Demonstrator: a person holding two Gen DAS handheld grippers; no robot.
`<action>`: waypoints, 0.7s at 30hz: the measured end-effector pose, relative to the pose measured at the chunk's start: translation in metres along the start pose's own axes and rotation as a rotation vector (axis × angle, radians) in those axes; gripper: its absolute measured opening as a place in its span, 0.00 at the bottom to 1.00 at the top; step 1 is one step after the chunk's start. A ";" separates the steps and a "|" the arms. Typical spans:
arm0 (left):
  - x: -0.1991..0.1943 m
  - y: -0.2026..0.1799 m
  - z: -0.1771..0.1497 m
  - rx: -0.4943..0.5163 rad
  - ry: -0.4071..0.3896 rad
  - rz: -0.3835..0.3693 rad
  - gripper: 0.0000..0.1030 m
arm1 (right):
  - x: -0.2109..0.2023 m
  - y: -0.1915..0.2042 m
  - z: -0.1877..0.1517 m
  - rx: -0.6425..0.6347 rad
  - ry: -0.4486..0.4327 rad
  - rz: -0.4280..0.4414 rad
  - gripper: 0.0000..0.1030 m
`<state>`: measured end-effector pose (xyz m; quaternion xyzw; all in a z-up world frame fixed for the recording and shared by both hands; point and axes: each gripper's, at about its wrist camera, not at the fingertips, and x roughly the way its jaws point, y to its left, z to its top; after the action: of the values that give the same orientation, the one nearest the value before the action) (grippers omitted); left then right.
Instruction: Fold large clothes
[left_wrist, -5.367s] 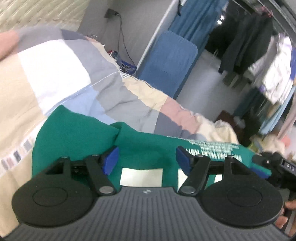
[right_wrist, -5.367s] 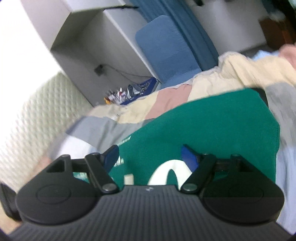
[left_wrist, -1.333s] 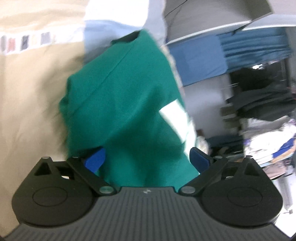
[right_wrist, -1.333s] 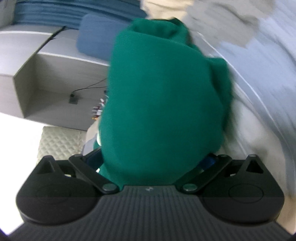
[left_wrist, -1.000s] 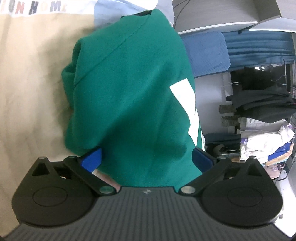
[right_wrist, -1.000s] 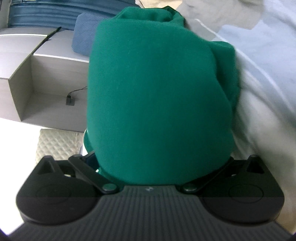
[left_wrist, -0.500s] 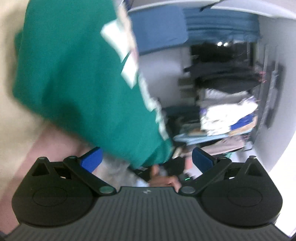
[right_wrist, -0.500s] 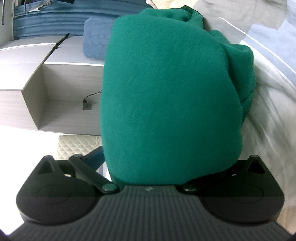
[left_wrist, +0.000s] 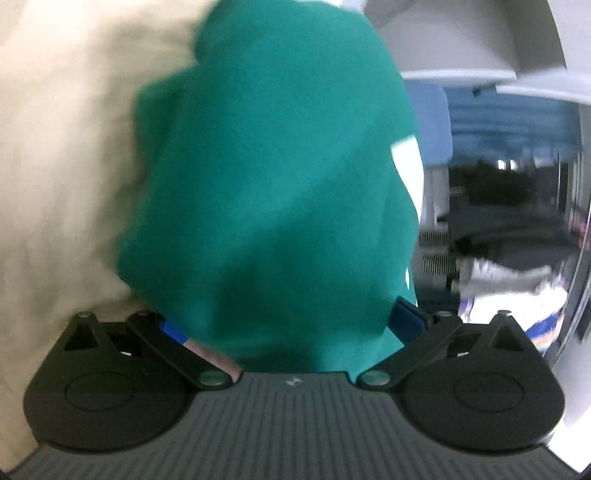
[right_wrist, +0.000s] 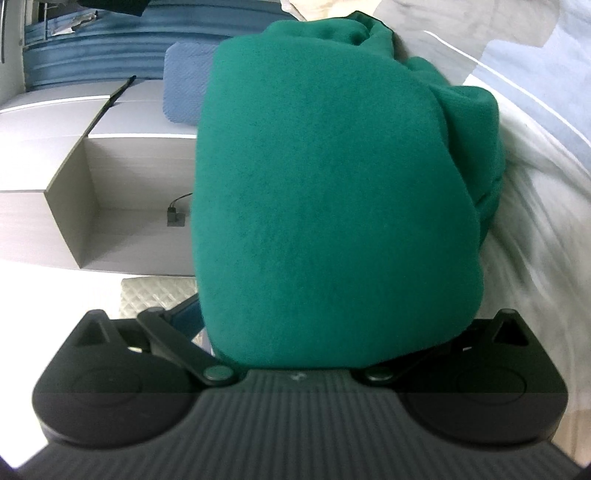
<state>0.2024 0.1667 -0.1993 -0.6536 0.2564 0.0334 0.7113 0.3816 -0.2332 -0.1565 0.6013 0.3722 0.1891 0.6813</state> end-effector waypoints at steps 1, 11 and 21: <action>-0.002 0.001 0.003 -0.018 -0.021 -0.004 1.00 | 0.000 -0.001 0.000 0.004 -0.001 0.000 1.00; 0.004 -0.015 0.022 0.046 -0.171 0.040 1.00 | 0.011 -0.015 -0.003 -0.034 -0.004 -0.041 1.00; 0.005 -0.033 0.029 0.151 -0.214 0.046 0.46 | 0.036 0.003 0.003 -0.209 0.013 -0.001 0.74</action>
<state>0.2283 0.1883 -0.1708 -0.5849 0.1956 0.0999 0.7808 0.4082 -0.2093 -0.1634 0.5255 0.3551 0.2308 0.7379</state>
